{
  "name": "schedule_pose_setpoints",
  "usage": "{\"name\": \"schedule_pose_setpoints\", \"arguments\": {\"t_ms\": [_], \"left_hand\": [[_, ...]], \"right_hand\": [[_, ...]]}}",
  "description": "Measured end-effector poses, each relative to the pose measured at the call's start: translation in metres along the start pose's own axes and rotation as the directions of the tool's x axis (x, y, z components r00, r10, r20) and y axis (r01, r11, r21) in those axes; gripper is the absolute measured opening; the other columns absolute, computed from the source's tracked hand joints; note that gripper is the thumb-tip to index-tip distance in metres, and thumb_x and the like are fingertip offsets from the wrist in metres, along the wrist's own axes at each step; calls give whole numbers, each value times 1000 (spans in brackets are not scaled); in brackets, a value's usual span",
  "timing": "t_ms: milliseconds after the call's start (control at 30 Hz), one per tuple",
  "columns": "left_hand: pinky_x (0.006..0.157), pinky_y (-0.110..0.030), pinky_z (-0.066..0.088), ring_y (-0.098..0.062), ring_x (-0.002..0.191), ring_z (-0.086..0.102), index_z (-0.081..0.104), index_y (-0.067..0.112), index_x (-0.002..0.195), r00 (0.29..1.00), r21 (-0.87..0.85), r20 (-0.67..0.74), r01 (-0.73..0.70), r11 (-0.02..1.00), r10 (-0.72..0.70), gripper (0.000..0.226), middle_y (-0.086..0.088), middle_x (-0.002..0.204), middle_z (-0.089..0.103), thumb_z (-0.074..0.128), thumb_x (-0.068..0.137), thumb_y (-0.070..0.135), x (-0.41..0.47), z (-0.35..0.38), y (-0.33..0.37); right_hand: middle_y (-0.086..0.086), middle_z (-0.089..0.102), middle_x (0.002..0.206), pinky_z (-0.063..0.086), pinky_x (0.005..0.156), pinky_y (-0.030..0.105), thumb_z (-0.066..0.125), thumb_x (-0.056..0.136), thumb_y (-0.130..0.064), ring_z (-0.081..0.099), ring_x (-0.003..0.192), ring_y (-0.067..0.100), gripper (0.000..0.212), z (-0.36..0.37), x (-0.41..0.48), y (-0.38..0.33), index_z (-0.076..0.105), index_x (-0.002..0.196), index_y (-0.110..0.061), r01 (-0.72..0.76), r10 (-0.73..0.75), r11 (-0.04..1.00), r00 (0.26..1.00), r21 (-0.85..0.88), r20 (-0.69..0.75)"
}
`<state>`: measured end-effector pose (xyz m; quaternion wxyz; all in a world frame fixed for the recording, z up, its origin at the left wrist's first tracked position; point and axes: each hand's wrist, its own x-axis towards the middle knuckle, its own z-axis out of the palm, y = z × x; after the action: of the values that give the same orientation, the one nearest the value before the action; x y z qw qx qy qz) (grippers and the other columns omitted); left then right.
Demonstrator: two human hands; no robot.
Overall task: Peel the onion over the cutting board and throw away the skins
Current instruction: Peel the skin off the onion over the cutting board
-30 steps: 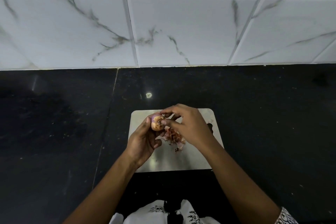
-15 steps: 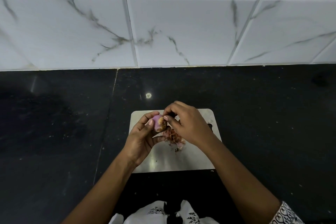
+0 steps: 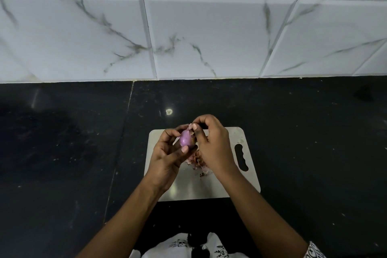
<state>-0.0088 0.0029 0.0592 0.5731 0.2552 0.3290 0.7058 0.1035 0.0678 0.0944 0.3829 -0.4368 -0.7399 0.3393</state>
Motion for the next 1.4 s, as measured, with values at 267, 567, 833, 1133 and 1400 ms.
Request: {"name": "schedule_pose_setpoints", "arguments": {"t_ms": [267, 567, 833, 1133, 1400], "left_hand": [[84, -32, 55, -18, 105, 63, 58, 15, 96, 1000, 15, 15, -25, 1000, 25, 46, -1, 115, 66, 75, 57, -1, 0, -4, -5], [88, -32, 54, -17, 98, 65, 60, 12, 117, 993, -56, -65, 92, 994, -95, 57, -5, 117, 65, 73, 63, 0, 0, -15, -12], [85, -31, 55, -18, 90, 66, 64, 14, 116, 991, -61, -36, 129, 990, -132, 72, -6, 118, 65, 91, 49, 20, 1, -15, -9], [82, -31, 56, -19, 92, 68, 65, 12, 113, 988, 23, -32, 152, 988, -151, 72, -6, 114, 68, 92, 47, 24, 1, -10, 0], [84, -39, 55, -20, 95, 66, 68, 14, 107, 988, 113, -72, 146, 983, -139, 61, -6, 105, 69, 88, 54, 37, 4, -7, -1]], "right_hand": [[-7, 66, 89, 56, 68, 21, 59, 88, -14, 63, 85, 6, 8, -12, 5, 3, 62, 90, -21, -125, 115, 975, 991, 186, 64], [-6, 72, 87, 55, 73, 32, 66, 84, -22, 64, 77, 7, 9, -21, 2, 27, 72, 91, -21, 18, 39, 945, 985, -325, 168], [-3, 66, 92, 50, 69, 16, 69, 81, -21, 61, 78, 3, 17, -26, 14, 17, 69, 97, -16, 287, -249, 950, 933, -122, 259], [7, 68, 78, 54, 54, 32, 58, 82, -22, 63, 61, 18, 21, -27, 27, 10, 72, 89, -8, 572, -440, 775, 794, -270, 418], [5, 61, 73, 48, 44, 24, 54, 83, -27, 54, 52, 12, 21, -18, 22, 16, 63, 79, -9, 684, -581, 630, 729, -366, 363]]}}
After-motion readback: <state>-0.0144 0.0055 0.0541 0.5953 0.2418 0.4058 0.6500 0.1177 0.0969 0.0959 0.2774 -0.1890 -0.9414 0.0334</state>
